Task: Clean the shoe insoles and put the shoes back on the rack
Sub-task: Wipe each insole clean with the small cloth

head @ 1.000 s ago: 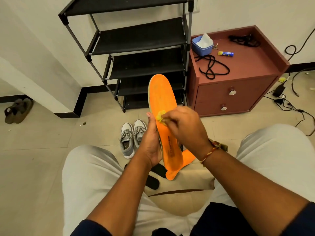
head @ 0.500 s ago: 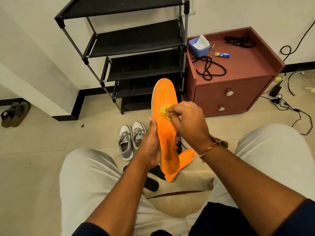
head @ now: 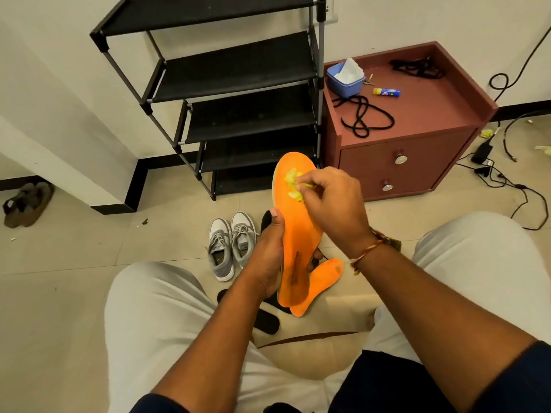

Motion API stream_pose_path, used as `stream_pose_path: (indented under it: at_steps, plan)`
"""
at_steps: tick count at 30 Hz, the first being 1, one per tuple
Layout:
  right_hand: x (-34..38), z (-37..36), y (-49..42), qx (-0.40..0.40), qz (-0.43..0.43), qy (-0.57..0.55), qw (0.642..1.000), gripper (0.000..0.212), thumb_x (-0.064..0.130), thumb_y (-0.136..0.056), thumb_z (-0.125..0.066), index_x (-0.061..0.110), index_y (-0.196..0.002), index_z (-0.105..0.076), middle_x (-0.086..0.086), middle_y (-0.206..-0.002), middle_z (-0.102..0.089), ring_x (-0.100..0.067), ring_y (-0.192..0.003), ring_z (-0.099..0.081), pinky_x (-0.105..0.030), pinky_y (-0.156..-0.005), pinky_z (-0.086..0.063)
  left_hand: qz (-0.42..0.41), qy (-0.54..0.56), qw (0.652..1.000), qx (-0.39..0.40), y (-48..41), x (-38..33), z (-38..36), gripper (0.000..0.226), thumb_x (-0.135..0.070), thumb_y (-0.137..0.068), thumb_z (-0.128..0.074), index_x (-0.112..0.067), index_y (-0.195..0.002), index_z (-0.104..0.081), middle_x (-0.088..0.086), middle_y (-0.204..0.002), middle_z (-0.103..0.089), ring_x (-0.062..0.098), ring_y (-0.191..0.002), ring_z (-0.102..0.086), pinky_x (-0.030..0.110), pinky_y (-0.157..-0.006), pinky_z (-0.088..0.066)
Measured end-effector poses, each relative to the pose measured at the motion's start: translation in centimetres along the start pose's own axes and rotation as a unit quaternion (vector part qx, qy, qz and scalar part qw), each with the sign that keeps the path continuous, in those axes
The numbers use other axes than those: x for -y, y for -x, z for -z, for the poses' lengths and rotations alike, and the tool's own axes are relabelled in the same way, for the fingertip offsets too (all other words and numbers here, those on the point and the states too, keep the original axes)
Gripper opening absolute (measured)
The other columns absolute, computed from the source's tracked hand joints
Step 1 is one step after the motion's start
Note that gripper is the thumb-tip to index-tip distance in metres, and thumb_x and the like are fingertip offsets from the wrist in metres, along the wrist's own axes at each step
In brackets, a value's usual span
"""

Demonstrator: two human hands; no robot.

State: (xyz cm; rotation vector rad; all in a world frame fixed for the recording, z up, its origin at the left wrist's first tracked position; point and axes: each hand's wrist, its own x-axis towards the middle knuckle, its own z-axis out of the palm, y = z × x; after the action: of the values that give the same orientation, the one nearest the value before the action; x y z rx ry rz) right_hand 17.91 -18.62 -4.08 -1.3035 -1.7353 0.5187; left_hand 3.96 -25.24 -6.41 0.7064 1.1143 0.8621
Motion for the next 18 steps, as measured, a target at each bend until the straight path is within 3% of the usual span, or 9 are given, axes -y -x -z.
stream_pose_path:
  at_steps: [3, 7, 10, 14, 18]
  plan:
    - [-1.2, 0.4, -0.8, -0.006, -0.095, -0.06, 0.994, 0.011, 0.021, -0.089, -0.072, 0.021, -0.099, -0.075, 0.01, -0.096, -0.069, -0.007, -0.092, -0.063, -0.032, -0.086, -0.055, 0.015, -0.003, 1.0, 0.002, 0.0, 0.1, -0.1, 0.069, -0.07, -0.092, -0.022, -0.02, -0.121, -0.06, 0.019, -0.105, -0.074, 0.038, -0.09, -0.067, 0.043, -0.074, -0.055]
    - [-1.6, 0.0, -0.6, 0.004, -0.159, -0.119, 0.98, 0.011, 0.025, -0.09, -0.072, 0.025, -0.1, -0.07, 0.014, -0.097, -0.067, -0.004, -0.094, -0.061, -0.026, -0.083, -0.055, 0.016, 0.029, 0.999, 0.001, 0.0, 0.0, -0.3, 0.062, -0.067, -0.089, -0.032, -0.024, -0.128, -0.055, 0.012, -0.117, -0.074, 0.034, -0.1, -0.072, 0.05, -0.087, -0.056]
    - [-1.8, -0.1, -0.6, 0.019, -0.169, -0.137, 0.976, 0.012, 0.026, -0.089, -0.073, 0.025, -0.101, -0.07, 0.013, -0.099, -0.067, -0.003, -0.094, -0.061, -0.026, -0.082, -0.055, -0.021, 0.04, 0.999, 0.005, -0.2, 0.2, -0.4, 0.05, -0.055, -0.091, -0.045, -0.029, -0.133, -0.053, 0.01, -0.126, -0.071, 0.035, -0.116, -0.067, 0.053, -0.095, -0.056]
    - [-1.2, -0.6, 0.0, 0.063, -0.149, -0.145, 0.976, 0.013, 0.027, -0.091, -0.07, 0.023, -0.104, -0.069, 0.012, -0.1, -0.068, -0.003, -0.094, -0.063, -0.023, -0.08, -0.054, -0.061, 0.082, 0.995, -0.003, -0.7, 0.2, -0.1, 0.045, -0.037, -0.096, -0.055, -0.029, -0.14, -0.049, 0.014, -0.129, -0.066, 0.041, -0.119, -0.064, 0.065, -0.094, -0.052]
    - [-0.4, -0.9, 0.5, 0.111, -0.133, -0.175, 0.969, 0.017, 0.024, -0.095, -0.065, 0.025, -0.112, -0.063, 0.011, -0.098, -0.069, 0.002, -0.089, -0.065, -0.018, -0.076, -0.054, -0.068, 0.12, 0.99, -0.034, -0.9, -0.2, 0.1, 0.056, -0.051, -0.098, -0.047, -0.023, -0.147, -0.045, 0.014, -0.136, -0.064, 0.034, -0.123, -0.062, 0.057, -0.098, -0.053]
